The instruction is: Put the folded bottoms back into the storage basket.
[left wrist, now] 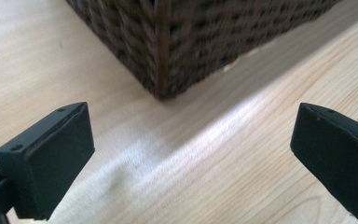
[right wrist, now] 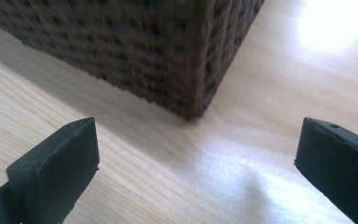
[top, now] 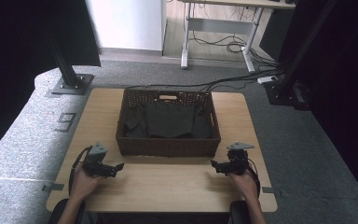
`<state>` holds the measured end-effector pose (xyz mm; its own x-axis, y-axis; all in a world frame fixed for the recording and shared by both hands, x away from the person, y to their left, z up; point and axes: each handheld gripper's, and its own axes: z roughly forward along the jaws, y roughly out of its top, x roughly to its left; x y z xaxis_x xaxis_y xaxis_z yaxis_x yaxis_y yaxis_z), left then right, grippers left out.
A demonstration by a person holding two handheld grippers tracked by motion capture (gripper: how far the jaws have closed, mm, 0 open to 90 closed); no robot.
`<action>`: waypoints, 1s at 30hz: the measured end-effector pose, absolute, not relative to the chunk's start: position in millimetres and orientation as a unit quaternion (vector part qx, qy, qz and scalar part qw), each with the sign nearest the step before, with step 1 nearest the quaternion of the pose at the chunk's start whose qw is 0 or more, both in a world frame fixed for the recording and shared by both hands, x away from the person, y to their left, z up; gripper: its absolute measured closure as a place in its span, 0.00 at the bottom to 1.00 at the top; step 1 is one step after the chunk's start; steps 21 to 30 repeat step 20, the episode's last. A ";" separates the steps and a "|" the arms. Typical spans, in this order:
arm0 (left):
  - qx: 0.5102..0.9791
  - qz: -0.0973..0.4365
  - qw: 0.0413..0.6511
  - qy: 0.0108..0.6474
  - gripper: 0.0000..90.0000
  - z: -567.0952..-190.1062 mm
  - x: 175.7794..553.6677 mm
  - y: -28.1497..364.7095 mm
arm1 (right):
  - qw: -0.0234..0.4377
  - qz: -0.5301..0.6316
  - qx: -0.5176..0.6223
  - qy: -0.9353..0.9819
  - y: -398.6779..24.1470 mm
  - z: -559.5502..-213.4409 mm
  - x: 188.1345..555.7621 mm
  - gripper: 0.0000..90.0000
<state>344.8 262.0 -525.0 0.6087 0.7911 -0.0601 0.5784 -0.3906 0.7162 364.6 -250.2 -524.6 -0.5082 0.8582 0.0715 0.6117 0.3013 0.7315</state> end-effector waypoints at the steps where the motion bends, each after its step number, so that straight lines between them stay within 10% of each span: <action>1: 0.822 0.144 0.358 0.418 0.00 -528.0 344.9 261.8 | 0.168 0.361 0.466 0.790 -249.9 -527.2 364.4 0.00; 30: 0.843 0.149 0.317 0.408 0.00 -548.5 345.9 251.9 | 0.188 0.339 0.457 0.801 -239.5 -557.1 361.4 0.00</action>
